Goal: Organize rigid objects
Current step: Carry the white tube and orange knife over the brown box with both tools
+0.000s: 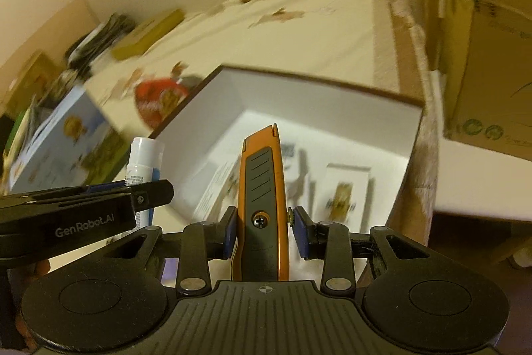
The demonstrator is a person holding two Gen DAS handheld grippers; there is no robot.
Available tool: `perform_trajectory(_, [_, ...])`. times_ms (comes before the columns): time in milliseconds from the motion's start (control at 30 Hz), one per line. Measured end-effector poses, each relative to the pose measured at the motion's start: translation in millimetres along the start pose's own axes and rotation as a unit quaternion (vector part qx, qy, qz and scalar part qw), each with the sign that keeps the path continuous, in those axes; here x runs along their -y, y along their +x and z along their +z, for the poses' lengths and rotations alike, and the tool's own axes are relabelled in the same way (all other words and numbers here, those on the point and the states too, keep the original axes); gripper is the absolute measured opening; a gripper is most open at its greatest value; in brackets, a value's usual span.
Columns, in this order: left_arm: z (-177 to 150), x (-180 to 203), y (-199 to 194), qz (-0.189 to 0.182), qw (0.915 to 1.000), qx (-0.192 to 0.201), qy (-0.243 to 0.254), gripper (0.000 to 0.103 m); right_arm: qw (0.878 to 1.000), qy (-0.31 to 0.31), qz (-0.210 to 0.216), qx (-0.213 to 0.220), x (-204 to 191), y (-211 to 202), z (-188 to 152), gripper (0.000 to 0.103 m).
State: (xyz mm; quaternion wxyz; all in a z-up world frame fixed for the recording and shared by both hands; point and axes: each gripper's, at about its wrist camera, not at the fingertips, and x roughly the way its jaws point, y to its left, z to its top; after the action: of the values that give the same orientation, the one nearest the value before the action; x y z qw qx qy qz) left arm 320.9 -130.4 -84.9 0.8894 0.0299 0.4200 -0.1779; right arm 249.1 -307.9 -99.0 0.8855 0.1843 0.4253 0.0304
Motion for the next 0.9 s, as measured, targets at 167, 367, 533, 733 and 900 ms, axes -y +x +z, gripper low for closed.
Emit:
perform_trajectory(167, [26,14,30,-0.010,0.9999,-0.005,0.011,0.030,0.999,0.042,-0.014,0.001,22,14,21,0.032])
perform_trajectory(367, [36,20,61,-0.014,0.9996,-0.021,0.014,0.030,0.998,0.058,-0.031,-0.009,34,34,33,0.032])
perform_trajectory(533, [35,24,86,-0.016,0.9989,-0.042,0.014,0.030,0.997,0.063,-0.045,-0.028,43,49,30,0.032])
perform_trajectory(733, [31,31,107,-0.016,0.9979,-0.058,0.024,0.030,0.996,0.055,-0.062,-0.041,46,63,25,0.032])
perform_trajectory(900, [27,34,116,-0.019,0.9972,-0.066,0.028,0.030,0.995,0.051,-0.072,-0.046,50,68,24,0.032])
